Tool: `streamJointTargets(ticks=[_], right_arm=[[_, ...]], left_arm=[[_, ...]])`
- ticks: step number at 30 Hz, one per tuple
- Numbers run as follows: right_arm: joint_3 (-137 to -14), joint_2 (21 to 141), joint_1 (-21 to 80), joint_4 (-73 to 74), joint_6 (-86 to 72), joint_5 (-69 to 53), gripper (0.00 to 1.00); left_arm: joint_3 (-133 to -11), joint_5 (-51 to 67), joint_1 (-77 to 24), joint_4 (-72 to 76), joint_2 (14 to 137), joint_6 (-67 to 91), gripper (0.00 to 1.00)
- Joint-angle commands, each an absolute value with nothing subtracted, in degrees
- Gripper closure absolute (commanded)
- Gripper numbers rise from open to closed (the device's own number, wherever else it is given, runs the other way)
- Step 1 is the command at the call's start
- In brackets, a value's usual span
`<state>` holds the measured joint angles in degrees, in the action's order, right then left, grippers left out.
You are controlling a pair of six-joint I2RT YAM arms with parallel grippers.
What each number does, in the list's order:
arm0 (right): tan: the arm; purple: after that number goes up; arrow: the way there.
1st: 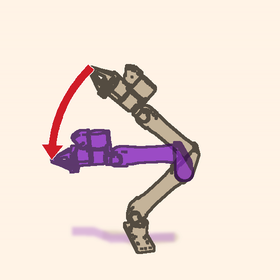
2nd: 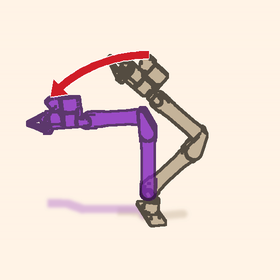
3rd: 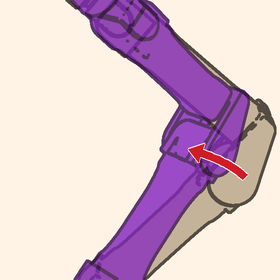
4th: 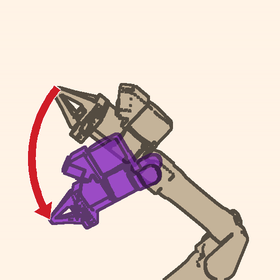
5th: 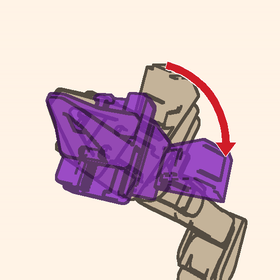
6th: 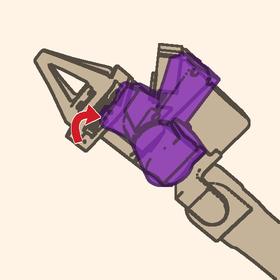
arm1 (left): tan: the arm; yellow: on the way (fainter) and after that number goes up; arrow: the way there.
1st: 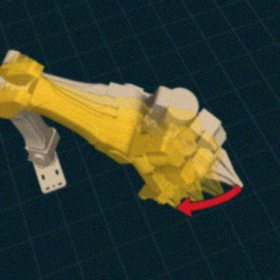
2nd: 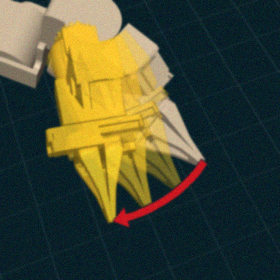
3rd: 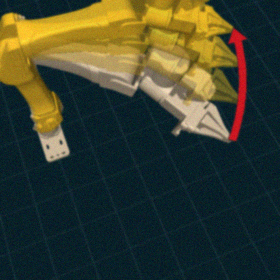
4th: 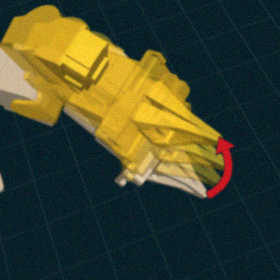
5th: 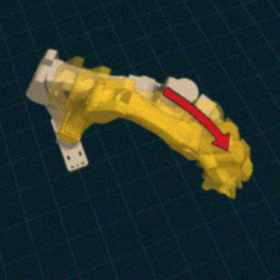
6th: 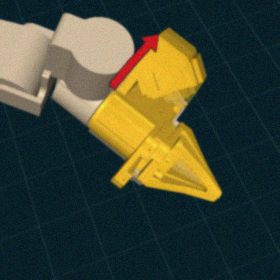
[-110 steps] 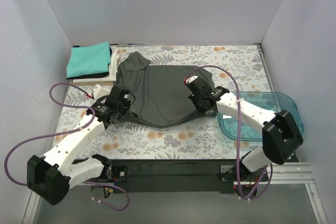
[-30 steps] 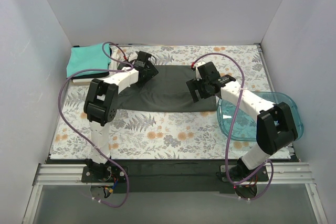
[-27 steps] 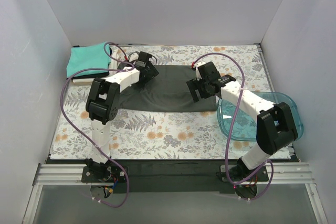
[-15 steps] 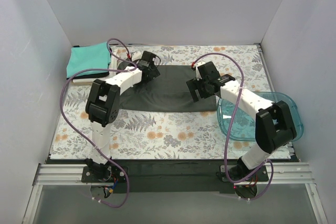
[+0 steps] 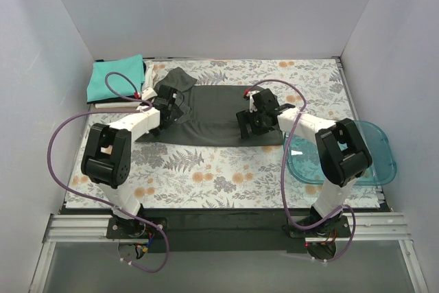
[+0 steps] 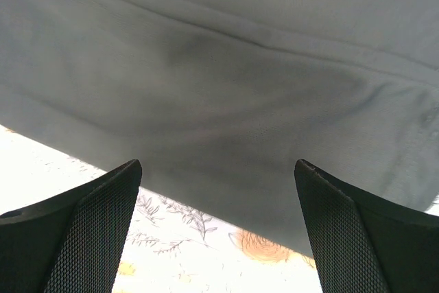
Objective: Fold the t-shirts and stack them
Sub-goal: Fold the tshirt
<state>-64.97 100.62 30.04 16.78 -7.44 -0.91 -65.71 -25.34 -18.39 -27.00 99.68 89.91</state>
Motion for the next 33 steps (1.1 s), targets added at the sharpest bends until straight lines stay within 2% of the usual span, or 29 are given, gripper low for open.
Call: streamJointTargets(ticks=[1,10,11,17,21,27,33], right_arm=[[-62.76,102.39,30.67,13.27,-9.14,-1.06,0.02],[-53.19,98.97,31.99,12.66,-11.42,1.85,0.02],[-49.87,94.88,32.86,12.57,-12.21,1.41,0.02],[-41.93,86.25,36.03,12.92,-15.02,1.49,0.02],[-36.49,80.43,40.06,13.45,-17.83,1.41,0.02],[-33.05,74.80,44.20,14.41,-21.88,1.93,0.02],[-40.14,71.81,45.09,18.72,-19.25,7.37,0.02]], left_arm=[[-62.32,-25.48,-16.26,-25.49,99.67,93.16,0.11],[-50.81,-26.54,-15.03,-31.80,94.14,102.99,0.11],[-43.75,-25.76,-15.03,-34.08,88.30,107.97,0.11],[-33.59,-25.13,-15.21,-42.08,76.05,116.44,0.11],[-27.00,-24.71,-15.29,-50.53,61.13,123.48,0.11],[-24.17,-19.86,-15.82,-53.68,48.62,126.65,0.11],[-32.24,-24.87,-15.82,-57.75,45.79,124.99,0.11]])
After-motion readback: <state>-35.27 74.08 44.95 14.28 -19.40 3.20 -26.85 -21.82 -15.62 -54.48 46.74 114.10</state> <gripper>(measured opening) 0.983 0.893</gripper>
